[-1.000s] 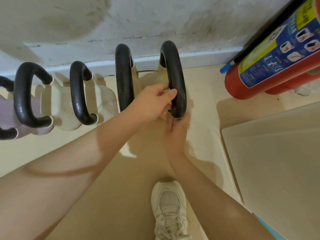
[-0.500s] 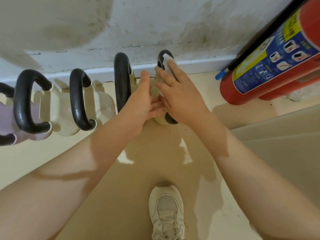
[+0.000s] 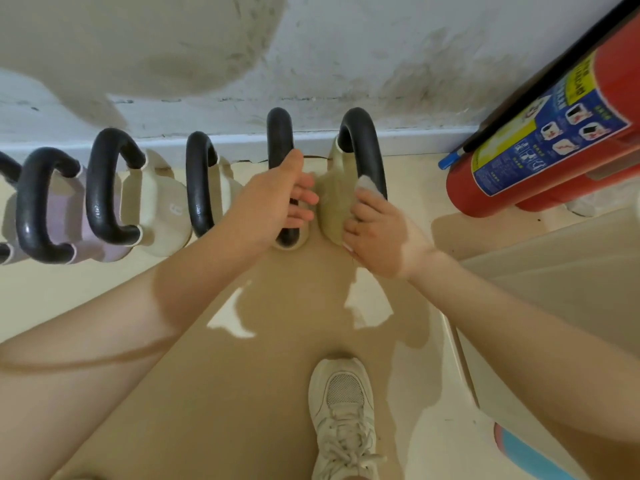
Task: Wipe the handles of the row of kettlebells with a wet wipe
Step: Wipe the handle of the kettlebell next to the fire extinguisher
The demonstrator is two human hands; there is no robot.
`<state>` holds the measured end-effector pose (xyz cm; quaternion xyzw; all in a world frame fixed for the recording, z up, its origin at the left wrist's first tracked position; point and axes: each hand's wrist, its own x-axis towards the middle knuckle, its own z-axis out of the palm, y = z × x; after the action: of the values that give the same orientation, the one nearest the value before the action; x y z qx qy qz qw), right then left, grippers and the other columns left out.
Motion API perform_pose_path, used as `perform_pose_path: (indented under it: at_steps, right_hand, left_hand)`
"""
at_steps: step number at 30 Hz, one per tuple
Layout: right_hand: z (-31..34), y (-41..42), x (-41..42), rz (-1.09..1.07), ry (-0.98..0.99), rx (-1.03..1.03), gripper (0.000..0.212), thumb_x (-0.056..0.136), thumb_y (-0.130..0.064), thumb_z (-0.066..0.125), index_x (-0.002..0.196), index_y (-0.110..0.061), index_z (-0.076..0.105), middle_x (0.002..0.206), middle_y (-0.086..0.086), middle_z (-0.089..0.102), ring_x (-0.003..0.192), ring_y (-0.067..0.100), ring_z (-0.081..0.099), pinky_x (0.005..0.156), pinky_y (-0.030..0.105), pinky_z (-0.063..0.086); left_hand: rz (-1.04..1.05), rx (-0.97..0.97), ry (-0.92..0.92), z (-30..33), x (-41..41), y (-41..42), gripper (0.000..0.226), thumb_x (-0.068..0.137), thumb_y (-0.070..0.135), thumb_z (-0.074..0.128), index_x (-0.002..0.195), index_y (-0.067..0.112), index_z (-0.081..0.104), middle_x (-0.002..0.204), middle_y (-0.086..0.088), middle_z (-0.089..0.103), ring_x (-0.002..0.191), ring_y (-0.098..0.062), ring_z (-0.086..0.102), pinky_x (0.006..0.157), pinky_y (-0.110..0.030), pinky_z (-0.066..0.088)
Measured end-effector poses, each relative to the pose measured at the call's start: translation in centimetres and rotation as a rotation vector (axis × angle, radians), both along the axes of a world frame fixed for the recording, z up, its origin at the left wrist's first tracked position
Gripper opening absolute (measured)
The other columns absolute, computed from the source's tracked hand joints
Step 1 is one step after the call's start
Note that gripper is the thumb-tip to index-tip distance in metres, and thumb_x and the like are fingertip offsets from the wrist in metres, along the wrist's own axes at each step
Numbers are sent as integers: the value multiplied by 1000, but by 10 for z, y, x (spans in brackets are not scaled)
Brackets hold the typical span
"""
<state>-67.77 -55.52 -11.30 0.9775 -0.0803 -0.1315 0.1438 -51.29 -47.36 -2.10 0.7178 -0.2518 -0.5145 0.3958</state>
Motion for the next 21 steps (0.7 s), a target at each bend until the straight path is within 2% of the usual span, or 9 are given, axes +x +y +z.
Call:
perform_pose_path:
  at_steps: [2, 3, 6, 8, 9, 11, 15, 18, 21]
  right_hand:
    - [-8, 9, -10, -161, 20, 76, 48, 97, -8, 18, 98, -21, 65, 101, -2, 63, 102, 9, 56, 113, 28, 16]
    - [-9, 11, -13, -197, 65, 107, 52, 96, -4, 15, 101, -13, 66, 102, 4, 66, 104, 13, 57, 113, 30, 17]
    - [-2, 20, -7, -120, 172, -6, 51, 92, -5, 21, 104, -16, 70, 99, 0, 70, 108, 24, 60, 114, 39, 19]
    - [2, 37, 5, -173, 272, 181, 40, 93, -12, 31, 119, -18, 60, 112, 0, 65, 116, 28, 54, 108, 41, 32]
    - [8, 47, 17, -278, 213, 371, 33, 95, -13, 36, 119, -16, 57, 113, 3, 62, 111, 30, 54, 98, 42, 42]
    - [23, 63, 41, -591, -172, 680, 21, 96, -15, 40, 107, -10, 58, 98, 5, 60, 90, 31, 59, 73, 39, 48]
    - [62, 86, 87, -989, -909, 956, 14, 98, -15, 39, 105, -16, 50, 72, 2, 55, 58, 15, 53, 56, 32, 43]
    - [89, 107, 115, -1006, -1028, 1232, 14, 97, -7, 39, 98, -18, 47, 65, 4, 52, 45, 11, 50, 43, 23, 43]
    - [106, 128, 138, -958, -974, 1247, 13, 95, -9, 47, 101, -10, 58, 82, -4, 61, 74, 9, 63, 68, 24, 55]
  left_hand:
    - [-39, -23, -55, -4, 11, 11, 44, 96, 44, 29, 96, 16, 63, 87, -1, 69, 85, -23, 67, 82, -33, 54]
    - [-91, -50, -80, -5, 16, 18, 44, 96, 43, 30, 98, 15, 64, 86, -2, 70, 85, -23, 67, 82, -33, 54]
    - [-186, -117, -105, -2, 32, 34, 44, 97, 42, 31, 100, 14, 65, 85, -3, 71, 83, -21, 67, 80, -30, 54]
    - [-157, -109, -104, 4, 46, 37, 45, 97, 42, 31, 101, 13, 65, 88, -4, 70, 81, -19, 67, 75, -26, 53]
    - [-127, -97, -101, 7, 53, 38, 46, 97, 43, 30, 101, 13, 65, 90, -3, 70, 81, -19, 67, 75, -25, 53]
    - [-72, -90, -92, 12, 68, 38, 42, 96, 44, 32, 97, 17, 65, 92, -2, 71, 85, -19, 68, 81, -29, 53]
    - [-28, -100, 3, 16, 89, 50, 25, 93, 37, 43, 87, 25, 64, 87, 2, 72, 88, -20, 68, 84, -33, 53]
    - [-63, -14, 112, 13, 89, 70, 28, 94, 40, 40, 89, 25, 63, 89, -1, 71, 91, -22, 68, 85, -35, 52]
    - [-137, -29, 247, 11, 86, 89, 36, 95, 44, 34, 99, 25, 64, 96, -1, 73, 84, -17, 71, 81, -33, 55]
